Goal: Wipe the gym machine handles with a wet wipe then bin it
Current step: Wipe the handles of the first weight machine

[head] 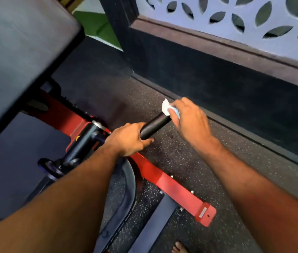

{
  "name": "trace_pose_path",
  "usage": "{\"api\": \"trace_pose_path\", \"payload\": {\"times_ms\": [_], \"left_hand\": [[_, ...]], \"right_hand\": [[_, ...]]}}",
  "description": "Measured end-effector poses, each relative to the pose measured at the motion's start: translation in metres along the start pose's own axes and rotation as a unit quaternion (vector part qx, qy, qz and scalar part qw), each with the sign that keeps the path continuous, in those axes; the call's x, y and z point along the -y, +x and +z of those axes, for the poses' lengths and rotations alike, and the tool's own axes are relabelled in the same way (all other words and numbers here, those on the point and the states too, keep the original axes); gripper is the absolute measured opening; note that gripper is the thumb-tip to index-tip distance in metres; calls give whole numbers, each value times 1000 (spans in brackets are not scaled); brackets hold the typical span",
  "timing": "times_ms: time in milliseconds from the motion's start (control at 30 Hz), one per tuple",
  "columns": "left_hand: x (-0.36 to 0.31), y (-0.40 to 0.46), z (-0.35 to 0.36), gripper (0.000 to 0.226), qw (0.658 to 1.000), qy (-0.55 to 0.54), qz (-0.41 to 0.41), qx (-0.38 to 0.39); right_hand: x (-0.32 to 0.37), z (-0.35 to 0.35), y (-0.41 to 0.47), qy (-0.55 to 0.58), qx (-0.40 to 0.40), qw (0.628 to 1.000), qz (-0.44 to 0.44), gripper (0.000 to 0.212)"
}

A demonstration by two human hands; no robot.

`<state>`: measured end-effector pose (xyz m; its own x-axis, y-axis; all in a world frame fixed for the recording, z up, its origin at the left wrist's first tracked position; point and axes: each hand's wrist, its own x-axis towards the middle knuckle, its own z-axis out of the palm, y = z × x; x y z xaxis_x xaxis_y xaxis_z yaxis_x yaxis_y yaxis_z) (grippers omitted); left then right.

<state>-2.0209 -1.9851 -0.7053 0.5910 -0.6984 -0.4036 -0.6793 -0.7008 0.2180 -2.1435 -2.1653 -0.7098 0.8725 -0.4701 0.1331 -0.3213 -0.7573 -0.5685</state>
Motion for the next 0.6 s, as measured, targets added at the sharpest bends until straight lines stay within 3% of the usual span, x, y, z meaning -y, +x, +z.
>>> {"api": "trace_pose_path", "payload": {"times_ms": [167, 333, 467, 600], "left_hand": [[4, 3, 3, 31, 1000, 1, 9, -5], [2, 2, 0, 31, 1000, -8, 15, 7], [-1, 1, -3, 29, 1000, -5, 3, 12], [-1, 1, -3, 30, 1000, 9, 10, 6]], "right_hand": [[-2, 10, -13, 44, 5, 998, -48, 29], [1, 8, 13, 33, -19, 999, 26, 24], [8, 5, -4, 38, 26, 999, -19, 22], [-1, -4, 16, 26, 13, 999, 21, 18]]}}
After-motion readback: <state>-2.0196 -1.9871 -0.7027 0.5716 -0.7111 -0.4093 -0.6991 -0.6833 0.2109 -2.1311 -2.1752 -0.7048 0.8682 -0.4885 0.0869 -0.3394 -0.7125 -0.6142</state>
